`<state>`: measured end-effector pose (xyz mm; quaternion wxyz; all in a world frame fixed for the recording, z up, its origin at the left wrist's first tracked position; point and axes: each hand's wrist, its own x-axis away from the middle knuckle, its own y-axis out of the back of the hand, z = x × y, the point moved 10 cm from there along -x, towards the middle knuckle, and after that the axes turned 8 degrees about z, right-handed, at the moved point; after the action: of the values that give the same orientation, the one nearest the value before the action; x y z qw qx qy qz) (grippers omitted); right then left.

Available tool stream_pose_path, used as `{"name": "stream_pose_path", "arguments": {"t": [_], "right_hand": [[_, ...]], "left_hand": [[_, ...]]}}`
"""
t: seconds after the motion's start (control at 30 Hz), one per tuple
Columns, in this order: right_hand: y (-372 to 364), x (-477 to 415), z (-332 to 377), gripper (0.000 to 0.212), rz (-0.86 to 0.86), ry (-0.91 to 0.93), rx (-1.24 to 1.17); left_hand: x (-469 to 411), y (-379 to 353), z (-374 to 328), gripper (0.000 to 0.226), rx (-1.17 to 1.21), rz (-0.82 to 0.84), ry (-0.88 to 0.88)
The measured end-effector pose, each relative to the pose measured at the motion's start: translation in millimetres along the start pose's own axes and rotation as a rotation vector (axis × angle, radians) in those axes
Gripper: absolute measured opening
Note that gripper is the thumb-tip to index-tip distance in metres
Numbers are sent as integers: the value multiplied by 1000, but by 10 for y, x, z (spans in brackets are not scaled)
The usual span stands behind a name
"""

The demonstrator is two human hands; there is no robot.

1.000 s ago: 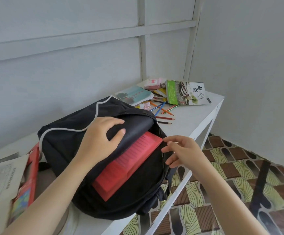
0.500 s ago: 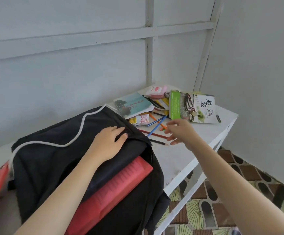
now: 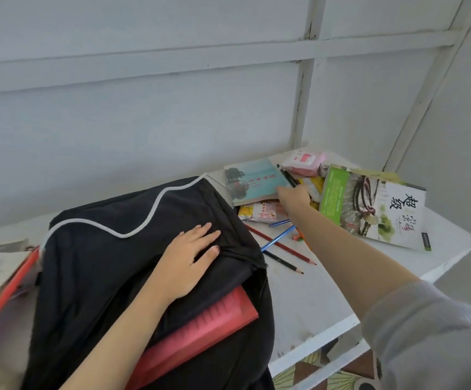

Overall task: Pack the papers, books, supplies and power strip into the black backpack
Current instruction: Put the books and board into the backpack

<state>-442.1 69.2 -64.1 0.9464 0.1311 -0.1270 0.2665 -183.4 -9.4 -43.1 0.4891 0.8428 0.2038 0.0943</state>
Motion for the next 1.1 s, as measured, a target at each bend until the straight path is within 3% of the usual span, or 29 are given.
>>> {"name": "stream_pose_path", "arguments": {"t": [0.1,0.2,0.43,0.63,0.83,0.97,1.1], "right_hand": [[-72,-118,-20,47,13,-38,-68],[-81,-178,23,35,-5,-34,-92],[-120,2,531,95,122,223,-382],[-106,577,870,96,170,423,-553],[-271,1323,784,92,288,657,-529],[-323,1489,589,85,370,674,-449],[-38,1430,417,74,201,620,-182]], "left_hand": [[16,19,-4,73,25,-18,15],[43,49,8,58,80,-36,25],[66,469,-64,81,438,-382,18],[-125,623,-425,76,710,-497,-5],[-333,629,-599,79,1147,-479,-90],[-290,540,-494,77,1286,-509,-31],[-224,524,-393,79,1279,-486,-10]]}}
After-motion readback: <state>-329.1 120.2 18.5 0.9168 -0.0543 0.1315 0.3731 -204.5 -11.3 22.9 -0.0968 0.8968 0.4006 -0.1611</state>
